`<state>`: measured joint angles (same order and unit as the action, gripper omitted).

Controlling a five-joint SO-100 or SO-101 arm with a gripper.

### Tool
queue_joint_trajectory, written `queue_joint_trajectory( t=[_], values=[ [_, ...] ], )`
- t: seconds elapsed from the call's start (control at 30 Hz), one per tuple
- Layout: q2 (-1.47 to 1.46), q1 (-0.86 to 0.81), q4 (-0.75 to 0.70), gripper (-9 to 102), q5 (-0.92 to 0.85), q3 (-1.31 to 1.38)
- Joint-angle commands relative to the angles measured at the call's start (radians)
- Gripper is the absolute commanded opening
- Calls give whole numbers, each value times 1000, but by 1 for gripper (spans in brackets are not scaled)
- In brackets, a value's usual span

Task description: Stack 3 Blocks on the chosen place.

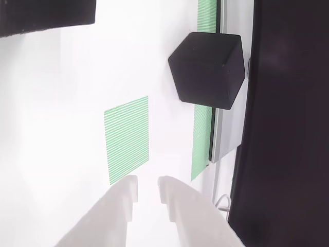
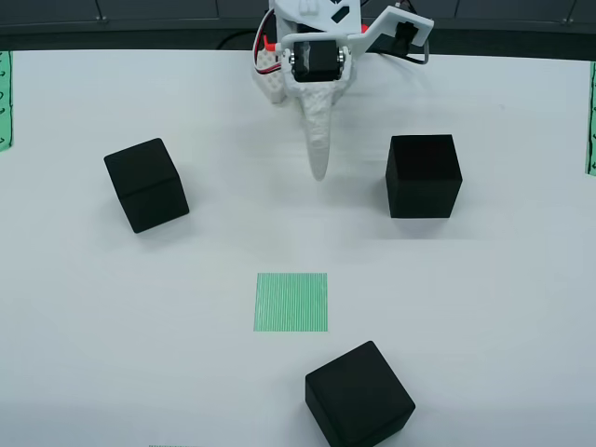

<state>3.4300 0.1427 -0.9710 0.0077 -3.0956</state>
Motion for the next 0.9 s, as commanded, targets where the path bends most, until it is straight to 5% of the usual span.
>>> queue_joint_trajectory(
  t=[0.0, 0.3, 0.6, 0.87],
  values=[
    [11, 46, 18, 0, -6, -12],
    [-479, 141, 48, 0, 152, 442],
    [-919, 207, -302, 0, 301, 1088],
    [-1078, 417, -453, 0, 457, 1108]
  ],
)
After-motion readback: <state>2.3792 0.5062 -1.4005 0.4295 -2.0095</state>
